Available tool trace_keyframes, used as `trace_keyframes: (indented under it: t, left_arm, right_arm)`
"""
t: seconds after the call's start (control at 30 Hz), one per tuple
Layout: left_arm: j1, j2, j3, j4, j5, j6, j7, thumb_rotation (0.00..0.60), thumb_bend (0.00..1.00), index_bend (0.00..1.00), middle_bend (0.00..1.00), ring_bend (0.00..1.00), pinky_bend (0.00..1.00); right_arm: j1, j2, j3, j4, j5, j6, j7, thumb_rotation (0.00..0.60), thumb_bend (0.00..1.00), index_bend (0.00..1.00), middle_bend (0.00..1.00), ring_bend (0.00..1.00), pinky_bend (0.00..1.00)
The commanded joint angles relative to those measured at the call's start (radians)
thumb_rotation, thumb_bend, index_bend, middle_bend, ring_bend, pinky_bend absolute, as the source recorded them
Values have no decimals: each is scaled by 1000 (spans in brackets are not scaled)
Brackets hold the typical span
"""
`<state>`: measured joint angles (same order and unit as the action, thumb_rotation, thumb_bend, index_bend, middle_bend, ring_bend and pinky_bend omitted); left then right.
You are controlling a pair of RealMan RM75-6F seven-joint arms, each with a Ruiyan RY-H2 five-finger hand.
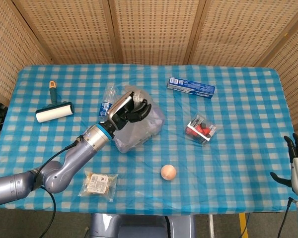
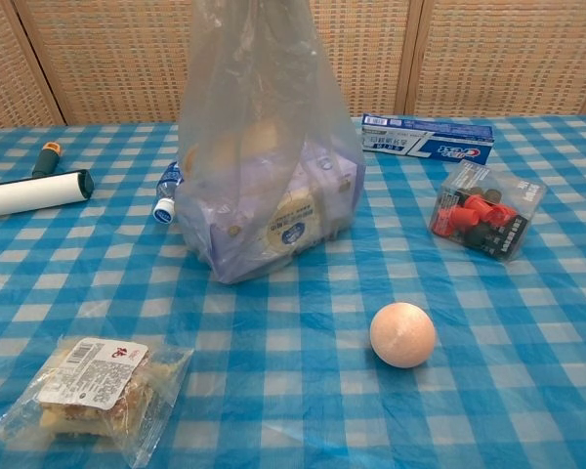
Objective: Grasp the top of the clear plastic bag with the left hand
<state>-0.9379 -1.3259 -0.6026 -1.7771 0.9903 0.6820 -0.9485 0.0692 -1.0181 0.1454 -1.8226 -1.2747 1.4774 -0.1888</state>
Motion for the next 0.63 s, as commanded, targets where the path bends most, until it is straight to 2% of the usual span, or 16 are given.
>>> trace_keyframes:
  t: [0.03, 0.1, 0.2, 0.43, 0.63]
  left_arm:
    - [13, 48, 8, -60, -24, 160, 201, 600, 946, 1000, 987, 986, 1000]
    - [22, 52, 4, -84, -11, 245, 284, 600, 944, 1000, 988, 986, 1000]
    - [32, 65, -18, -121, -19, 301, 328, 600, 942, 1000, 988, 986, 1000]
    - [32, 141, -106, -199, -86, 302, 343, 600, 936, 1000, 988, 986, 1000]
    - [24, 178, -142, -251, -144, 298, 359, 600, 930, 1000, 989, 985, 1000]
  right_arm:
    - [0, 0, -1, -1, -1, 0, 0, 600, 0, 0, 0, 0, 0]
    - [0, -1, -2, -2, -3, 1, -3, 600, 0, 0, 0, 0, 0]
    - [0, -2, -3, -2, -5, 2, -7, 600, 0, 0, 0, 0, 0]
    - [1, -5, -4, -3, -12, 6, -11, 600, 0, 0, 0, 0, 0]
    - [1, -4, -3, -2, -6, 3, -10, 600, 0, 0, 0, 0, 0]
